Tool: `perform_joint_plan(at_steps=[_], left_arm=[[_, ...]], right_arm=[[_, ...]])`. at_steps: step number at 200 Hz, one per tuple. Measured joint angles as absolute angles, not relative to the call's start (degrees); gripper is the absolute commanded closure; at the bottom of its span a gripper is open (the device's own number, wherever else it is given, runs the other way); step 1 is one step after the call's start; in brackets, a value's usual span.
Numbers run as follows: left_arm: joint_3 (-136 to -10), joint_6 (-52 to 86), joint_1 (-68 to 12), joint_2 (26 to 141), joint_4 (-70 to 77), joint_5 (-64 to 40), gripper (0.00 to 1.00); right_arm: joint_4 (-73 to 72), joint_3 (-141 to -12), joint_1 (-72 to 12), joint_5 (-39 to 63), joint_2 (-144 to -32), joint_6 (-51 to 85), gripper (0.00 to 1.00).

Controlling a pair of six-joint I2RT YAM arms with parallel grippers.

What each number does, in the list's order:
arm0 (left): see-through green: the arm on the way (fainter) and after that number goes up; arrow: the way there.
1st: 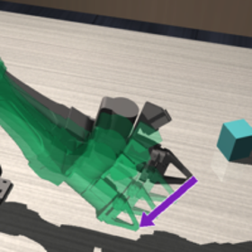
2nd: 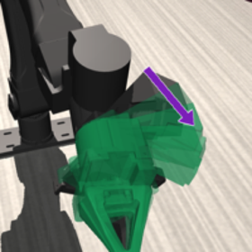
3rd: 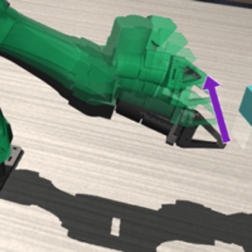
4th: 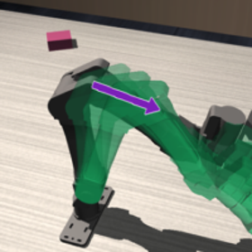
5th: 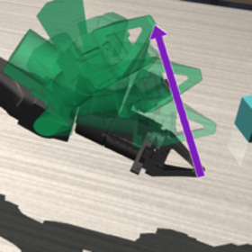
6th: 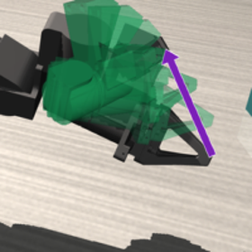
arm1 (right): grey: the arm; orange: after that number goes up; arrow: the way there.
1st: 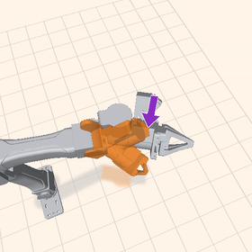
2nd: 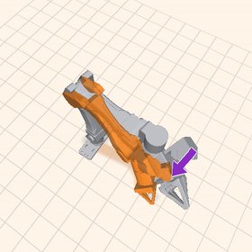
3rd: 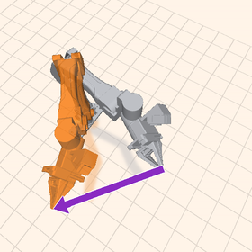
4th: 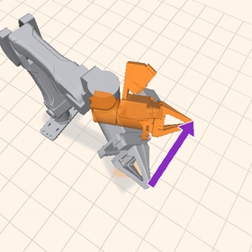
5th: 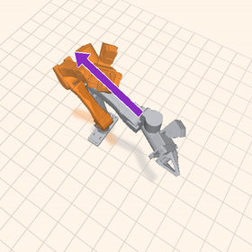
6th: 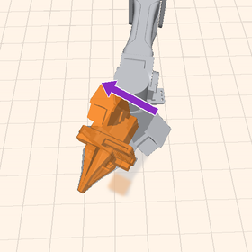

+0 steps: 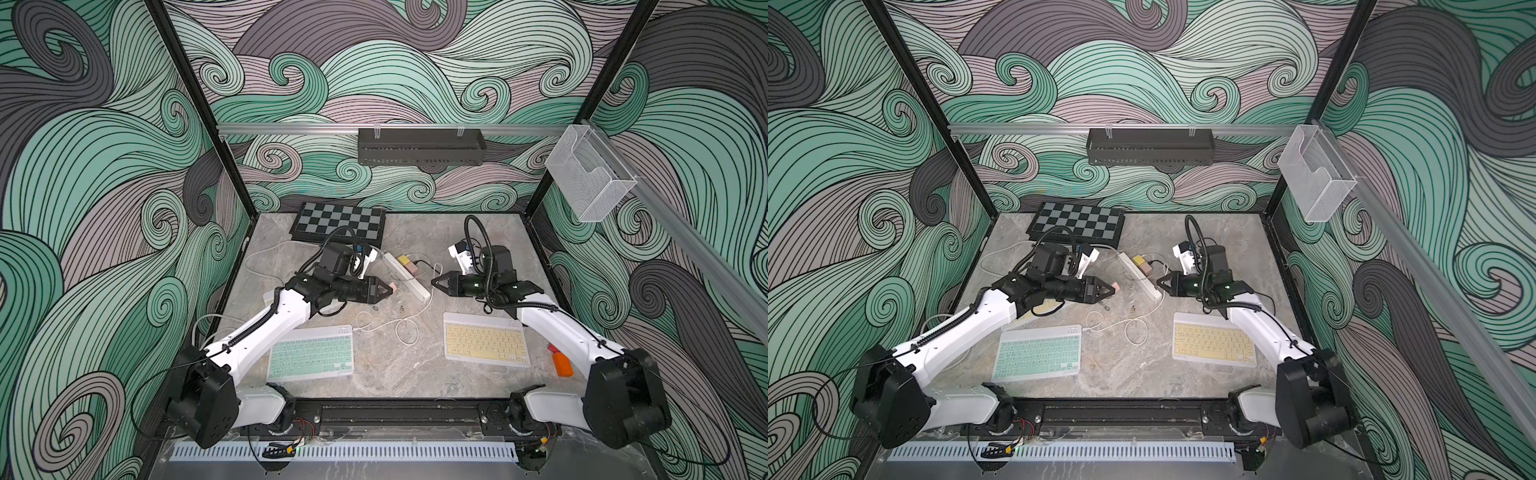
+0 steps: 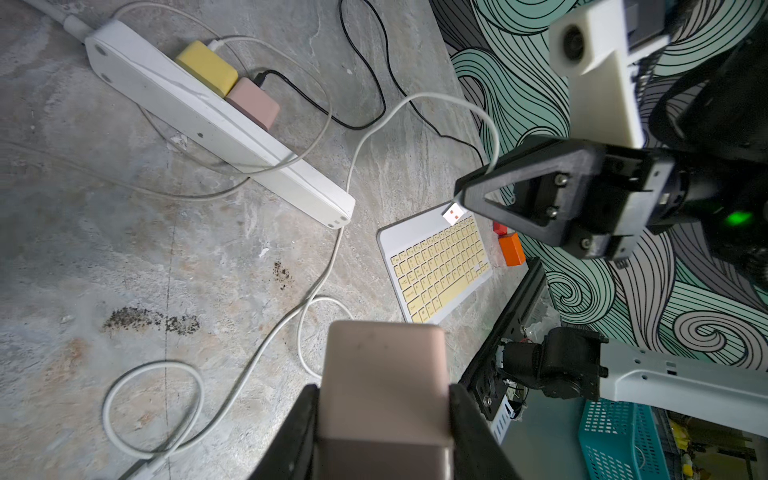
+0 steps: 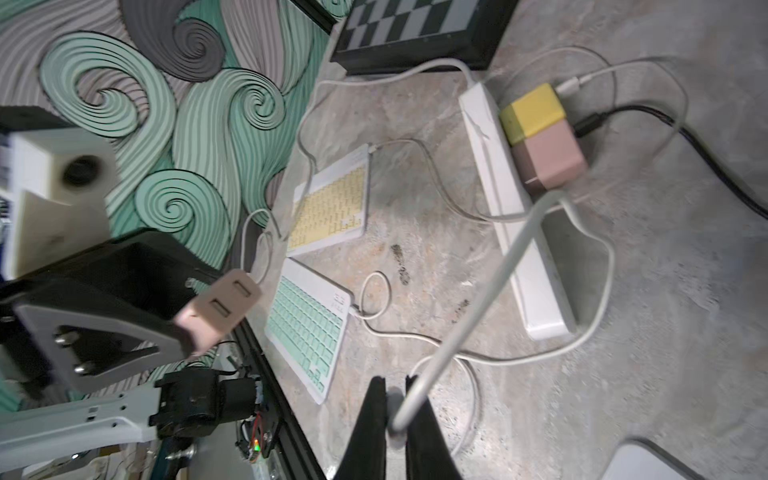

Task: Unplug the wireless keyboard
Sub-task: Place the power cord at the center of the board, then place the plug at the center of the board.

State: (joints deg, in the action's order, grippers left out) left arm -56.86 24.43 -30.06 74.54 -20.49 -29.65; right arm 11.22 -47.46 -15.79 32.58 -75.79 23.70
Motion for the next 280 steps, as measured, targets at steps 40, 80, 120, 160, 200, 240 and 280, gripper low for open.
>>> perform_joint_plan(at_steps=[40, 80, 120, 160, 200, 240, 280], left_arm=[[-56.82, 24.43, -29.87, 75.35, -20.49, -28.91, 1.00], [-56.03, 23.99, -29.85, 78.35, -20.38, -28.40, 1.00], [-54.68, 22.65, -29.85, 80.62, -20.32, -27.20, 1.00], [-54.63, 21.21, -29.93, 82.19, -19.77, -24.88, 1.00], [-56.71, 19.35, -32.40, 89.45, -21.65, -17.47, 1.00], [-61.56, 18.31, -36.99, 96.57, -22.02, -11.49, 1.00], [-69.01, 17.52, -39.38, 105.01, -22.24, -7.09, 1.00]], right_arm=[[15.29, -47.07, -16.14, 29.21, -80.18, 22.65, 0.85], [17.98, -46.02, -16.43, 25.15, -81.01, 22.44, 0.55], [18.94, -46.00, -16.43, 21.76, -80.90, 22.50, 0.44], [20.88, -46.02, -16.43, 18.92, -79.20, 22.15, 0.31], [21.89, -47.55, -16.43, 16.23, -74.85, 22.22, 0.28], [21.65, -49.47, -16.38, 14.81, -74.32, 22.17, 0.28], [21.69, -49.50, -16.38, 14.92, -75.00, 22.13, 0.28]])
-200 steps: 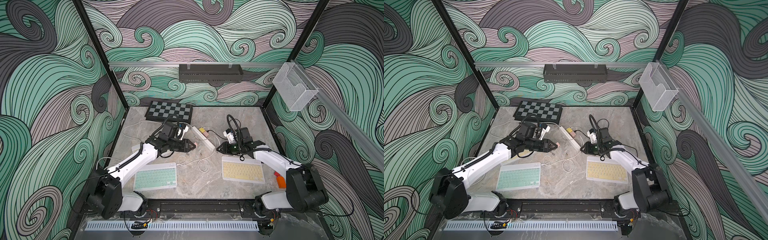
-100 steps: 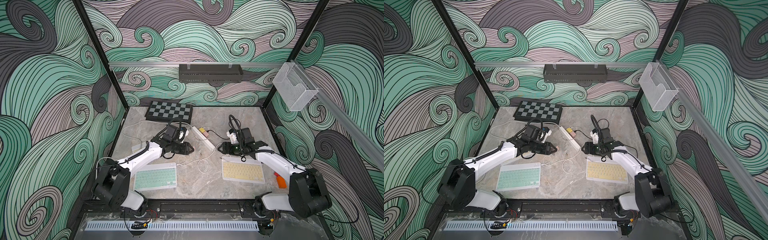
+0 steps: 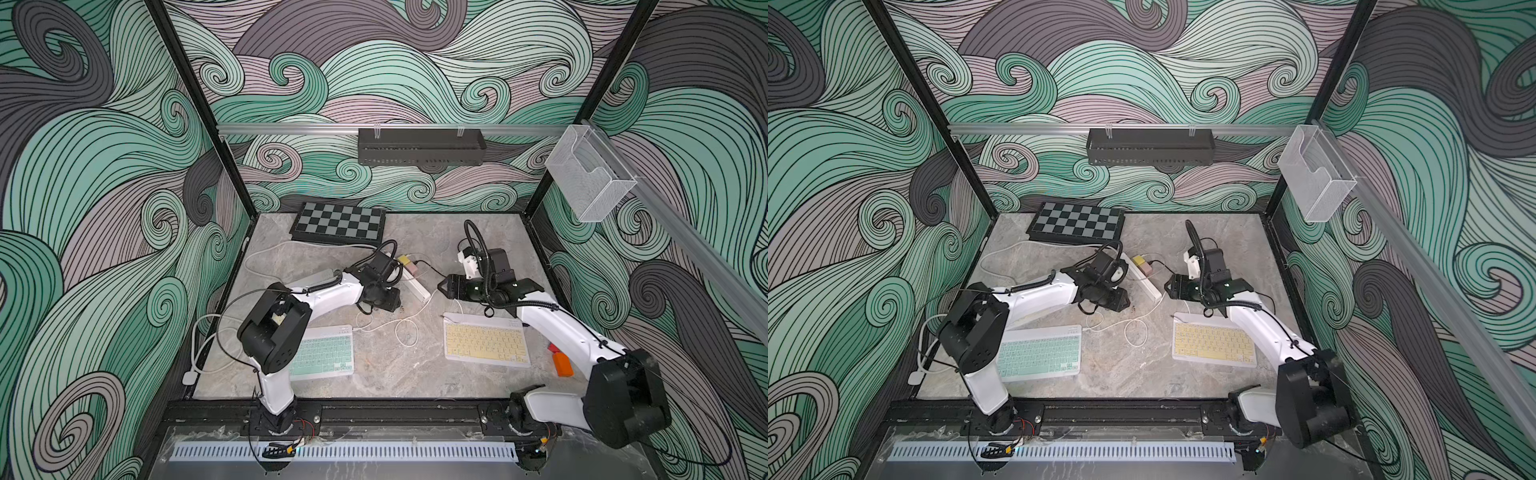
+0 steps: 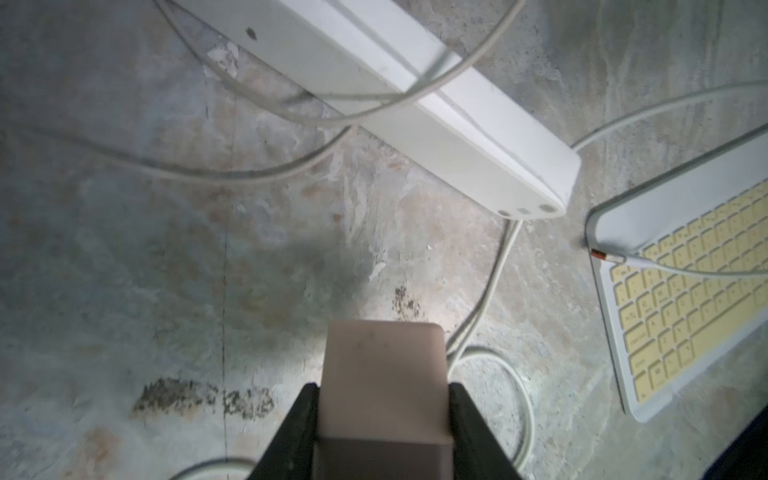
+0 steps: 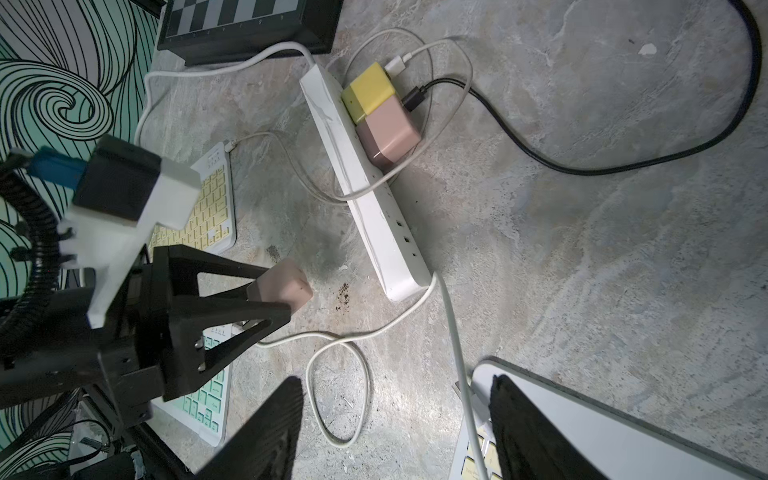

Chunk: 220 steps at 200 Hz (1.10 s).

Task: Unplug the wireless keyboard
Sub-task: Place the plug at the center of the board.

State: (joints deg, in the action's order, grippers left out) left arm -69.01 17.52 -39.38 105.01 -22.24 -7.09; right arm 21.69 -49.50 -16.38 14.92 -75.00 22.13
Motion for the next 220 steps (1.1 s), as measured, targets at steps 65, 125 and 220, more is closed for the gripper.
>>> perform_joint_plan(at_steps=[65, 125, 220], left_arm=[[-74.50, 16.78, -41.39, 112.09, -22.83, -2.07, 0.97], [-77.25, 16.08, -42.26, 114.41, -22.48, -1.28, 0.89], [-76.58, 15.94, -42.96, 114.04, -22.20, -2.09, 0.89]], right_arm=[[21.61, -49.50, -15.79, 15.55, -75.13, 22.00, 0.28], [21.12, -49.47, -15.70, 16.58, -75.81, 21.93, 0.28], [19.92, -49.08, -15.40, 17.12, -76.14, 21.82, 0.28]])
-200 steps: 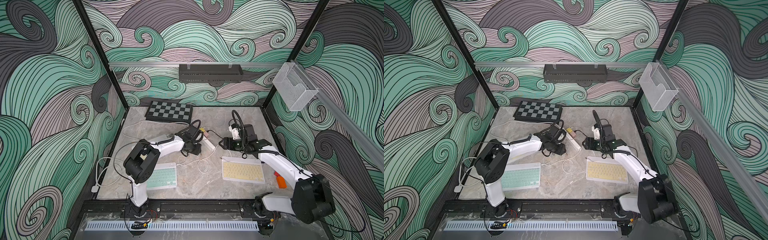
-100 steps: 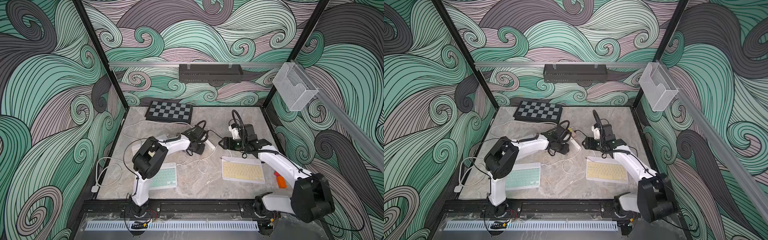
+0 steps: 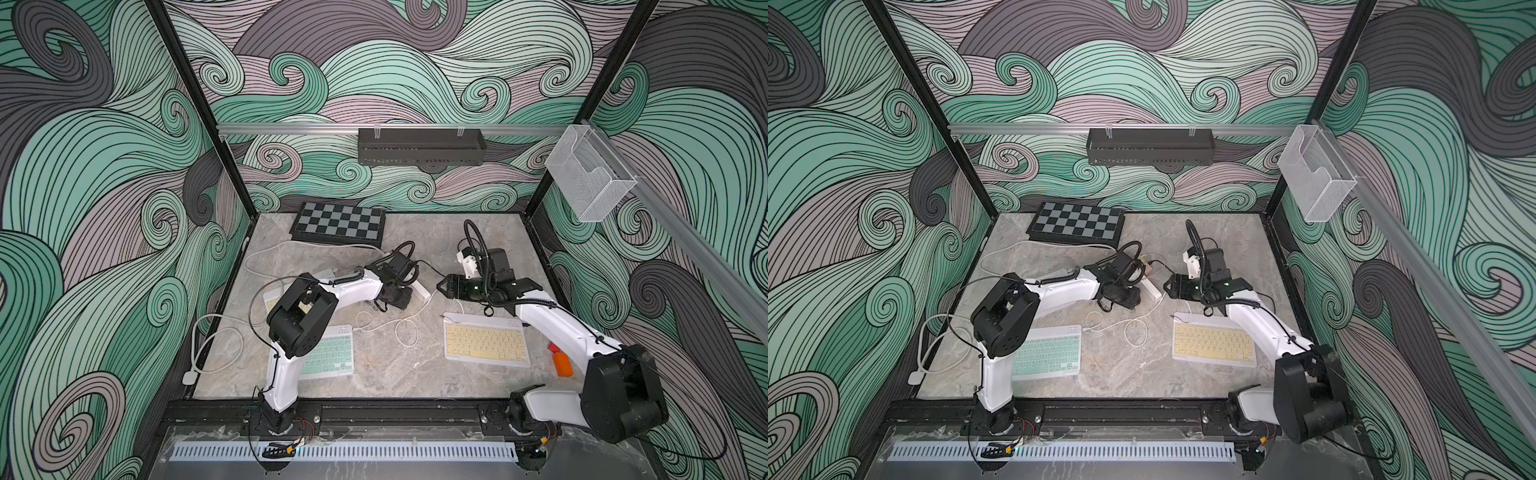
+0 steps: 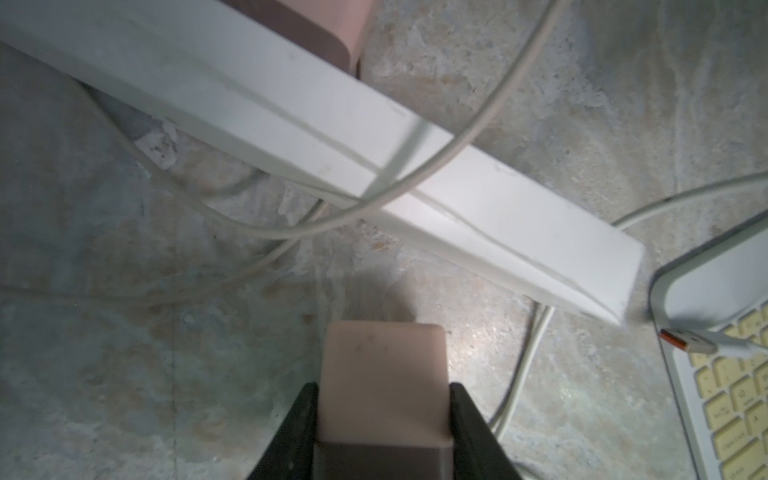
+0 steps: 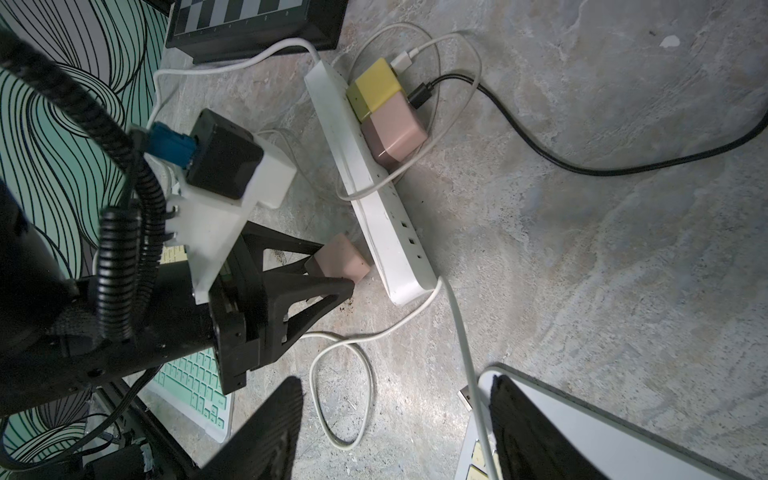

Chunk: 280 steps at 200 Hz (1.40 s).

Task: Unplug the wireless keyboard
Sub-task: Place the plug at the center of the board.

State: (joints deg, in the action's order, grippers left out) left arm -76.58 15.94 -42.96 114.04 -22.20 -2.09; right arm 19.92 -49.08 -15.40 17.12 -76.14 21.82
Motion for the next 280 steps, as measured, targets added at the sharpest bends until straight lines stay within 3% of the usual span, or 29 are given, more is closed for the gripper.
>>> perform_joint_plan(at_steps=[21, 37, 71, 106, 125, 170, 196, 239, 280], left_arm=[[-75.13, 15.97, -43.88, 113.14, -21.74, -2.22, 0.87], [-73.17, 16.12, -44.62, 111.92, -20.97, -2.37, 0.73], [-69.41, 17.30, -45.15, 109.14, -20.58, -1.93, 0.56], [-69.23, 17.65, -45.15, 108.92, -22.52, -1.37, 0.48], [-69.25, 17.78, -45.15, 108.86, -23.83, -0.62, 0.35], [-69.25, 18.02, -45.12, 106.19, -26.74, 0.86, 0.19], [-69.30, 18.02, -45.08, 102.19, -28.16, 1.39, 0.19], [-67.83, 18.20, -43.46, 93.56, -34.24, 4.71, 0.44], [-61.73, 18.65, -40.47, 89.80, -41.58, 7.07, 0.49]], right_arm=[[19.42, -49.04, -15.29, 17.23, -76.25, 21.82, 0.27], [19.18, -48.99, -15.27, 17.30, -76.25, 21.82, 0.27], [18.57, -48.97, -15.18, 17.93, -76.42, 21.87, 0.27], [18.22, -48.97, -15.14, 19.16, -77.71, 22.04, 0.27], [18.17, -48.97, -15.11, 19.68, -77.89, 22.06, 0.27], [18.09, -48.97, -15.11, 20.12, -77.91, 22.06, 0.26], [17.72, -48.97, -15.11, 20.21, -78.02, 22.06, 0.26], [17.28, -48.64, -15.11, 20.25, -78.02, 22.04, 0.26], [16.47, -47.77, -15.07, 20.78, -78.32, 22.09, 0.26]])
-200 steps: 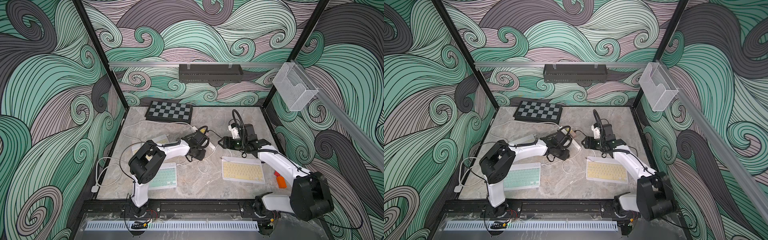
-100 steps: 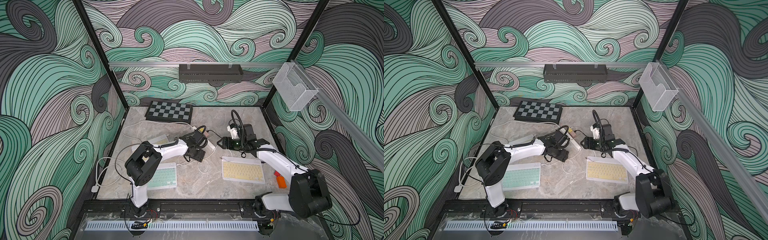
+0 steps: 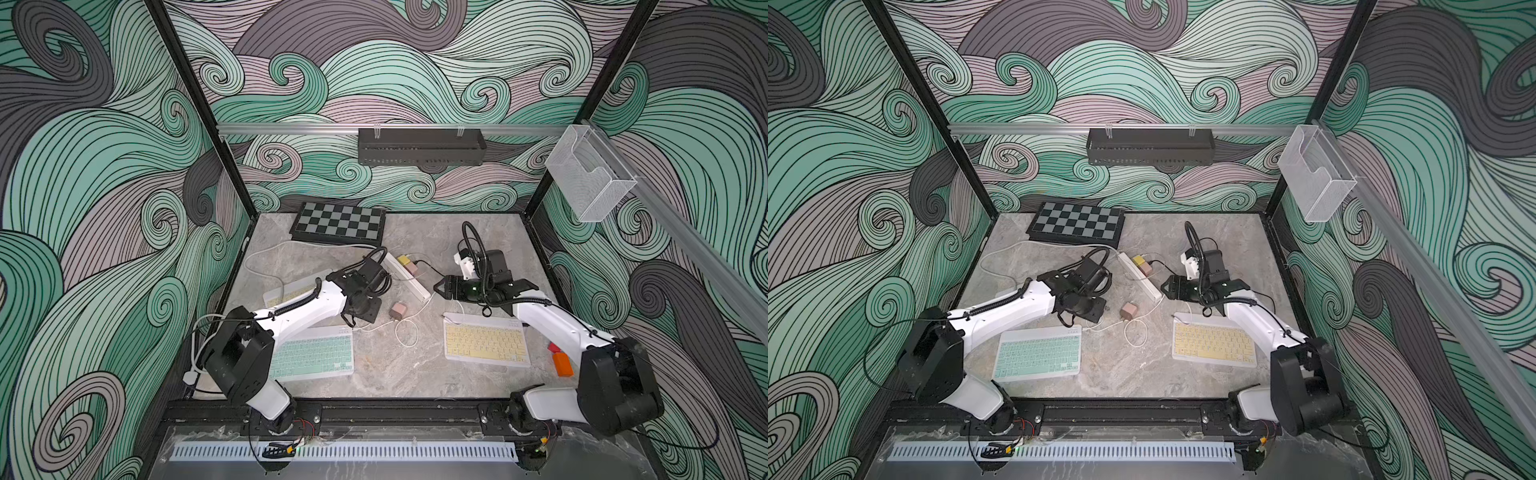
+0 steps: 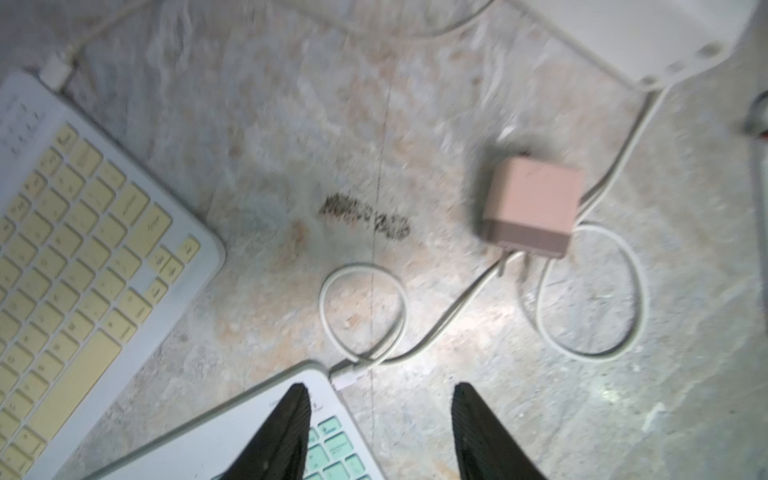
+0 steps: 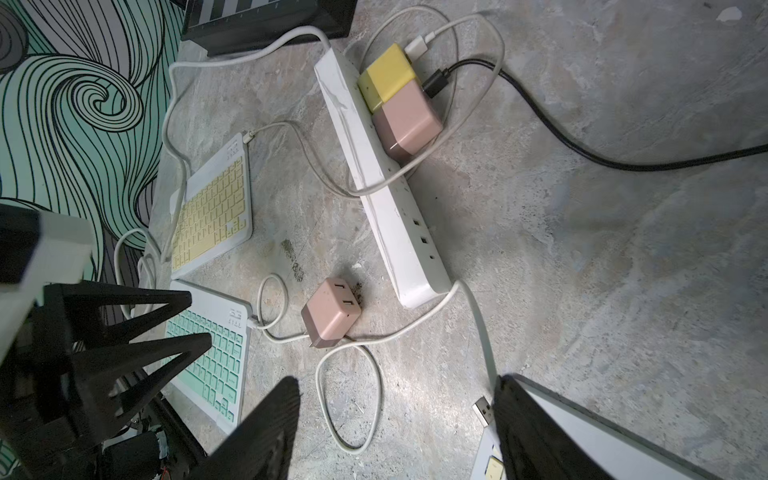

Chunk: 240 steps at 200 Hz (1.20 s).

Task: Unplug the wireless keyboard
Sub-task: Place the plug at the center of the board, then pick up the power cord from the keyboard.

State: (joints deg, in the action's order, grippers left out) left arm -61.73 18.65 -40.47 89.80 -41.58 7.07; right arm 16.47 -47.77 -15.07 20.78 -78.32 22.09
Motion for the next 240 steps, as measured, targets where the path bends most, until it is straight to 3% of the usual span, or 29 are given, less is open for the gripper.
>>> perform_joint_plan(at_steps=[108, 171, 240], left_arm=[[-62.67, 15.97, -39.88, 100.57, -41.98, 3.53, 0.49], [-64.88, 14.04, -39.90, 104.53, -40.84, 3.38, 0.62], [-64.62, 13.23, -39.99, 104.47, -39.75, 3.42, 0.87]], right_arm=[[15.62, -47.07, -14.68, 22.76, -78.59, 22.24, 0.26], [15.64, -47.07, -14.35, 23.29, -76.25, 22.68, 0.26], [15.66, -47.07, -14.06, 24.14, -75.94, 23.18, 0.25]])
